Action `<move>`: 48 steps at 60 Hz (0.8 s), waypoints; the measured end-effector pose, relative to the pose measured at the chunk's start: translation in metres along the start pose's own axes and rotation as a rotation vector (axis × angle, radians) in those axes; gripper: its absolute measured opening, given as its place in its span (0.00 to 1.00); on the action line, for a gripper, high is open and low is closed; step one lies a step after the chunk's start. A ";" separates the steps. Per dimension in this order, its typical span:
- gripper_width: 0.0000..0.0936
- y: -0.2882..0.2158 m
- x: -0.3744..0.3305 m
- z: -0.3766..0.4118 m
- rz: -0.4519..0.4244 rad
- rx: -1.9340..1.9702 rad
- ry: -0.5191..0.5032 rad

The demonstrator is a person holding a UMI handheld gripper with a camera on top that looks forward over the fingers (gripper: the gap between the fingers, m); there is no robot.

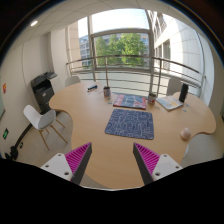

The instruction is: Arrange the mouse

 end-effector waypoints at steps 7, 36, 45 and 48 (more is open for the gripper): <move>0.91 0.027 0.001 -0.029 0.063 0.030 0.046; 0.91 0.111 0.118 -0.393 0.050 0.067 0.320; 0.91 0.104 0.163 -0.457 0.030 0.119 0.342; 0.91 0.103 0.176 -0.474 0.028 0.138 0.353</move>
Point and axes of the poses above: the point between the fingertips, and its own axes, seen from behind it with the camera up: z to the left, y down, x forward, the way the camera looks, the point moved 1 cm from there along -x, backward, against the way the camera looks, and after that the axes turned 7 degrees about -z, right-handed, at the moved point
